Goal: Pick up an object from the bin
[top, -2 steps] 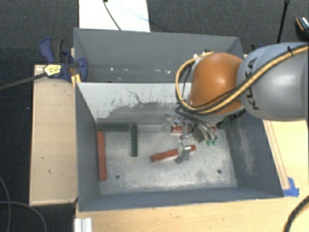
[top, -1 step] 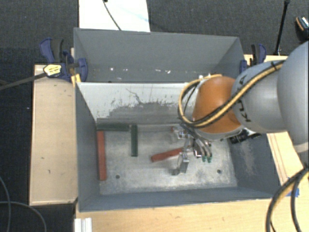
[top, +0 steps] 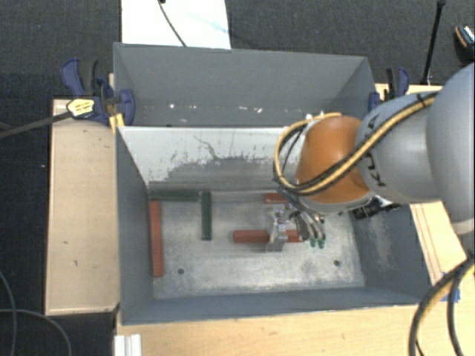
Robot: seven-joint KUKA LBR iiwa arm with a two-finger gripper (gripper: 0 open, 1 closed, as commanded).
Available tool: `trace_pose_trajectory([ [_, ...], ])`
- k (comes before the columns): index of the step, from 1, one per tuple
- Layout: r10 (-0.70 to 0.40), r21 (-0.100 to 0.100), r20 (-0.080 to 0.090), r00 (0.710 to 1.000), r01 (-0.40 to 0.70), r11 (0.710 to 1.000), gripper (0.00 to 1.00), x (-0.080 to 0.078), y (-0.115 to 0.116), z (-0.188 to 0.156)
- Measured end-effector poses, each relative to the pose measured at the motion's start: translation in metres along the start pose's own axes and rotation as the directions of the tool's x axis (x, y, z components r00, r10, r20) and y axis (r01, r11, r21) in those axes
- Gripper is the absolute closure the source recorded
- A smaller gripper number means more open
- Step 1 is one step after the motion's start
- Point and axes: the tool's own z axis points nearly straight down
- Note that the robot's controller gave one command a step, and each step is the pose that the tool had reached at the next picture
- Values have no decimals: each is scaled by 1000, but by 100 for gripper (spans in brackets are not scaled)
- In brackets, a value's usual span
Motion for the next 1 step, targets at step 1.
trace_pose_trajectory([
  [1, 14, 0, 8, 1000, -14, 1000, 100, 17, -11, -152],
])
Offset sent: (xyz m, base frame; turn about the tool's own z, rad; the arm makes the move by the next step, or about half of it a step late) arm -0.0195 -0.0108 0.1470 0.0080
